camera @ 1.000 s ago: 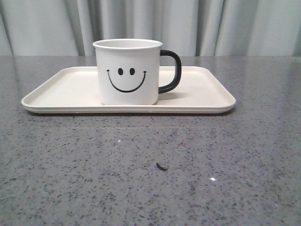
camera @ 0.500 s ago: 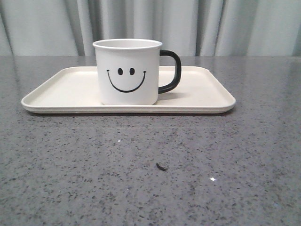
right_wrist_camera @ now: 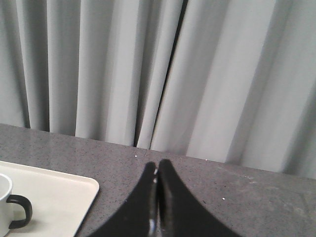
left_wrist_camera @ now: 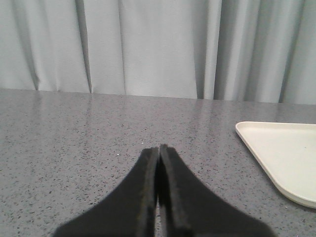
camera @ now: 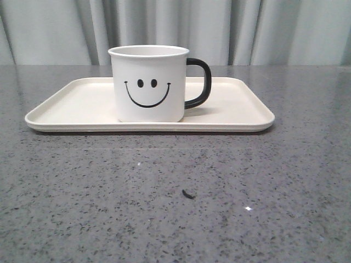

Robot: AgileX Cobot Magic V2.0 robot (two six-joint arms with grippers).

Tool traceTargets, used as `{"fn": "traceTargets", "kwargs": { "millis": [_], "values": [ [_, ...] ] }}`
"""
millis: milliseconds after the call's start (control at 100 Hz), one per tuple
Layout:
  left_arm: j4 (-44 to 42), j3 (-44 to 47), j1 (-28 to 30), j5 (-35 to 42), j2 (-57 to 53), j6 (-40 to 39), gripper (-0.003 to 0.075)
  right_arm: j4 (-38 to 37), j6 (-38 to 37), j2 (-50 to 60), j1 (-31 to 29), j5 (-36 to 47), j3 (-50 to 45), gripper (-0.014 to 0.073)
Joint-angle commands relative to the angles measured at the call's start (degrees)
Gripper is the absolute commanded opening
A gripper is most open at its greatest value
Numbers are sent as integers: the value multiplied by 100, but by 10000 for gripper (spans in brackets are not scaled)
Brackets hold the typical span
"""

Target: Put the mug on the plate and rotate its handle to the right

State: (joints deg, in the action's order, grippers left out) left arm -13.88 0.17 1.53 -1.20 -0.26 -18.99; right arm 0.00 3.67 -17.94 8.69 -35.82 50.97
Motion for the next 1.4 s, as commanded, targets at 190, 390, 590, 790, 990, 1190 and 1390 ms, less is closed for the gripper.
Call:
{"fn": "traceTargets", "kwargs": {
  "millis": [190,390,590,790,990,1190,1390],
  "values": [
    [22,34,8,436,-192,-52,-19,-86,5,-67,-25,450,115,-61],
    [22,34,8,436,-192,-52,-19,-86,5,-56,-25,143,-169,-61],
    [22,34,8,436,-192,-52,-19,-87,5,69,-19,620,-1547,-61],
    [22,34,8,436,-192,-52,-19,-87,5,781,-19,1937,-3181,-61],
    [22,34,8,436,-192,-52,-19,-87,5,1655,-25,2256,-4072,-61],
    [22,34,8,436,-192,-52,-19,-87,0,1969,-81,2306,-4478,-61],
    [22,34,8,436,-192,-52,-19,0,-154,1969,-364,2835,-4865,-61]
  ]
}}
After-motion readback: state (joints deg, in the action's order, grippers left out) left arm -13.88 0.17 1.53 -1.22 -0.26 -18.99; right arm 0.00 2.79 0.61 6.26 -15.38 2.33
